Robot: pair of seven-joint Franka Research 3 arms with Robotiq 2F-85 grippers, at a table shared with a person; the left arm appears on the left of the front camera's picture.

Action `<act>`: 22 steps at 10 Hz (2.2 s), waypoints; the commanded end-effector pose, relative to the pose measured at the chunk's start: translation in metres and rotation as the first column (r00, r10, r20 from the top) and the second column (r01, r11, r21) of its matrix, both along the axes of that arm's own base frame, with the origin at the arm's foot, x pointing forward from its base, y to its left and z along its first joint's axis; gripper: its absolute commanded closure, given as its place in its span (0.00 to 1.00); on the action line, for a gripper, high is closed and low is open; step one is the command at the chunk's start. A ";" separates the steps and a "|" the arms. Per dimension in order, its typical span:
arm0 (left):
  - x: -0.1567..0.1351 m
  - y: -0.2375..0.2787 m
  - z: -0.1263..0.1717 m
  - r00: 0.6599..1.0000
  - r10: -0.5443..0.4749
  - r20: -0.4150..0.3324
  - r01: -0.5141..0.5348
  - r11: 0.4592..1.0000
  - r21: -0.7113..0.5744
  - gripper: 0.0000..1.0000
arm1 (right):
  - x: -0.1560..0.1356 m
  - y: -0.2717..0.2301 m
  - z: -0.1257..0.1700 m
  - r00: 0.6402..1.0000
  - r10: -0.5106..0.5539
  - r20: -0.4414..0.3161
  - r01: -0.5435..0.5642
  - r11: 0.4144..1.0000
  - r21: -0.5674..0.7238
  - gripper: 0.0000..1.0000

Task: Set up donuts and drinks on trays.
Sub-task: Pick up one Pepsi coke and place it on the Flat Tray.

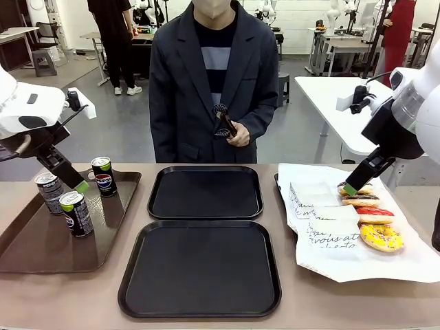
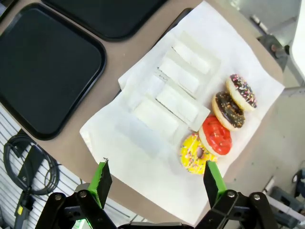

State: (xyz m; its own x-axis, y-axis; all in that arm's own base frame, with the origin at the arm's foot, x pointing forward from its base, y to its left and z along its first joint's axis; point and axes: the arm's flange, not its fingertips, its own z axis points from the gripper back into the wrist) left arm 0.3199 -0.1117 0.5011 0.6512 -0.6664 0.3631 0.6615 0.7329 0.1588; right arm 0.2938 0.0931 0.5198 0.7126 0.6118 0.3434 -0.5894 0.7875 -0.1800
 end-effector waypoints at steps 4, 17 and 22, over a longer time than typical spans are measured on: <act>0.021 0.058 0.019 0.982 0.048 -0.182 -0.145 0.808 -0.571 0.00 | 0.029 -0.098 -0.033 0.931 -0.108 -0.350 0.303 0.764 0.570 0.00; -0.003 0.310 -0.031 0.845 0.034 -0.533 -0.520 0.283 -0.806 0.00 | -0.066 -0.367 -0.071 0.878 -0.045 -0.477 0.477 0.181 0.860 0.00; -0.008 0.300 -0.033 0.839 0.045 -0.542 -0.530 0.293 -0.796 0.00 | -0.070 -0.362 -0.076 0.868 -0.053 -0.494 0.495 0.192 0.847 0.00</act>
State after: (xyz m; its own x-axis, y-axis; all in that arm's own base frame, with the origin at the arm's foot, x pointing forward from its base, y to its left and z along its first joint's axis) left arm 0.3138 0.1896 0.4687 0.9508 0.1680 0.2603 0.1724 0.4111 -0.8952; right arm 0.2284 -0.2652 0.4455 0.9441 -0.2489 0.2163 -0.1075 0.3878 0.9155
